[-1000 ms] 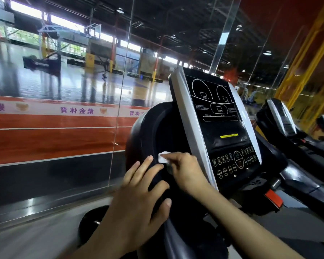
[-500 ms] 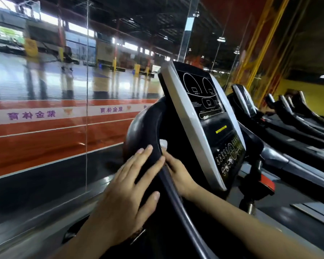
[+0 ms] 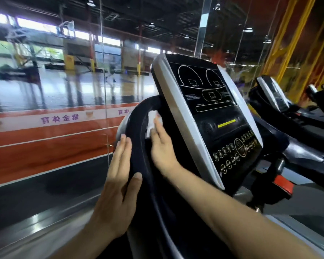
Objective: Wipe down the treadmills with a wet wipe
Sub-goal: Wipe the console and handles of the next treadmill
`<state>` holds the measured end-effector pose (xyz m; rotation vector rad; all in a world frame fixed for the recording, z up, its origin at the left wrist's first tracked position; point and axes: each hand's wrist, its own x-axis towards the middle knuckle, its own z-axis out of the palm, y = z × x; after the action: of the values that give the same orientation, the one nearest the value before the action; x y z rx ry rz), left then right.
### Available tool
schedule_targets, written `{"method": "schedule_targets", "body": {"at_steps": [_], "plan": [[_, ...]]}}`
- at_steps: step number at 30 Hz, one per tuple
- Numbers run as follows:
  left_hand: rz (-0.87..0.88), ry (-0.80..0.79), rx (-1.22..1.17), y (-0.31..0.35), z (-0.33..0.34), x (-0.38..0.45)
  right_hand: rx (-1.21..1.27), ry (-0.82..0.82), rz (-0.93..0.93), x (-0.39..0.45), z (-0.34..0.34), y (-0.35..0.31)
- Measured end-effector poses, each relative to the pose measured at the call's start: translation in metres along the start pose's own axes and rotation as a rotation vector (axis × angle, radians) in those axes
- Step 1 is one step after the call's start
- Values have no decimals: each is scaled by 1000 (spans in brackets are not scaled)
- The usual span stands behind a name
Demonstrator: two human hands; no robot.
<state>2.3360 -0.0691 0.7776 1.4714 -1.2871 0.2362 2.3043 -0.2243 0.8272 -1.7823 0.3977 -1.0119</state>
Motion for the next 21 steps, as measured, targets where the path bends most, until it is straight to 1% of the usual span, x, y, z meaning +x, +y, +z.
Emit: {"method": "schedule_targets", "body": {"at_steps": [3,5,8,11,13,15,18,21], "plan": [[-55,39,-11,4,11,0,-37,-155,-106,-31,-8,15],[-58,44,-3,4,12,0,-31,-228,-129,-21,-19,7],[-78,38,-1,5,10,-1,-72,-202,-96,12,-17,-13],[-96,21,1,7,8,-2,-116,-120,-15,39,-5,-28],[-116,3,24,7,6,-2,-113,-102,13,37,-1,-31],[-116,-12,61,7,5,-2,-80,-123,-4,16,0,-31],[-112,-10,67,8,5,-1,3,-269,-64,-31,-4,-24],[-128,-11,46,8,6,-2,56,-408,-39,-61,-25,-16]]}}
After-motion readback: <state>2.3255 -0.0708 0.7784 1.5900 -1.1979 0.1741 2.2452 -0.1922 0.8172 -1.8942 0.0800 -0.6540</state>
